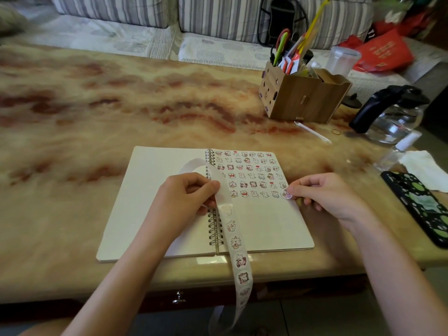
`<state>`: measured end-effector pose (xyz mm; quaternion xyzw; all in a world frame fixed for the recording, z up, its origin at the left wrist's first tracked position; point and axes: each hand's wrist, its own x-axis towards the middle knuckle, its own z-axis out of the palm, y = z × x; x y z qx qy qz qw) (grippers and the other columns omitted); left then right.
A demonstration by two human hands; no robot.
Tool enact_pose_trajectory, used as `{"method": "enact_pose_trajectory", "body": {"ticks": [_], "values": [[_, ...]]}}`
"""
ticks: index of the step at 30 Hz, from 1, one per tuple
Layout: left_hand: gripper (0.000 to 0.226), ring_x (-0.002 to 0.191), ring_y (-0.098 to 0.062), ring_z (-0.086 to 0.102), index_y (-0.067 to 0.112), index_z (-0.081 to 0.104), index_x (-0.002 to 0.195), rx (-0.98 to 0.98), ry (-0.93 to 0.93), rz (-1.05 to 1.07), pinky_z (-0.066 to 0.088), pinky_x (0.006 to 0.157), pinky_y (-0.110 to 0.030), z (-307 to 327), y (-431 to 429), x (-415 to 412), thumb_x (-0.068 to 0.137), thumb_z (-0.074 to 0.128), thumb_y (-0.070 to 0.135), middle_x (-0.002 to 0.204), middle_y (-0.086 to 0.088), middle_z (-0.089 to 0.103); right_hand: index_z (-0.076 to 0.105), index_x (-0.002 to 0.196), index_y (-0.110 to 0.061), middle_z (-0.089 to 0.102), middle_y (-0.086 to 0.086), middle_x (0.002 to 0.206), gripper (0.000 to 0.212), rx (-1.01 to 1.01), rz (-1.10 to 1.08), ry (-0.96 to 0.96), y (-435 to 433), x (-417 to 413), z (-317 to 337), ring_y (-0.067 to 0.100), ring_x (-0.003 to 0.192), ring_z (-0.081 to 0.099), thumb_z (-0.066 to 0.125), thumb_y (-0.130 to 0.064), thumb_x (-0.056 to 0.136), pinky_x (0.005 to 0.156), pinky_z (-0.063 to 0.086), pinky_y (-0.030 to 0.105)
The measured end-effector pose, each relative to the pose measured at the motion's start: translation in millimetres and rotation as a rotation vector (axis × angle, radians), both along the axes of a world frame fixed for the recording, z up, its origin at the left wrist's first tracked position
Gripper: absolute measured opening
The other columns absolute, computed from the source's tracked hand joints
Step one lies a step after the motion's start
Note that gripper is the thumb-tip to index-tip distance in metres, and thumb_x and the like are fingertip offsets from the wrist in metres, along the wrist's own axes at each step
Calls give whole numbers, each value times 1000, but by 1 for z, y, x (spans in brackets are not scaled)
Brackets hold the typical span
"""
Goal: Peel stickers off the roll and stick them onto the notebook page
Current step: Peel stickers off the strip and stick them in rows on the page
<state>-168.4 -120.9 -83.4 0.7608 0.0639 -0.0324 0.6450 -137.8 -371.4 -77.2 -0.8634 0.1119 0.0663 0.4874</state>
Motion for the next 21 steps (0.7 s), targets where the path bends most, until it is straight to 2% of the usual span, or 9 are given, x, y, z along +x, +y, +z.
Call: {"method": "enact_pose_trajectory", "body": {"ticks": [3,9,17,21], "values": [[14,55,-5,63,7,70,76,-9,1,2,52,56,-17,0,0,0,87,64,14,63,-5,71,74,78,-11,66,-8,61,3,-8,-1,-3,0,0,0,6,54,44,74,-14,76,49,32,19],[13,55,-6,63,7,70,77,-5,-2,1,52,57,-17,0,0,0,87,64,14,65,-7,71,73,78,-5,61,-13,48,3,11,-5,-33,3,0,-1,2,46,43,74,-7,77,40,31,7],[14,55,-5,63,5,70,78,-1,-1,2,52,57,-17,0,-1,0,87,64,14,66,-8,71,71,80,1,63,-2,60,6,-6,-15,-72,6,2,-6,-2,38,41,74,-1,75,40,31,7],[13,55,-5,63,6,70,79,7,-2,3,52,57,-18,0,-1,0,87,64,14,66,-9,71,69,79,-1,61,3,64,9,-27,7,-92,6,3,-8,-1,45,48,77,-3,74,46,35,8]]}}
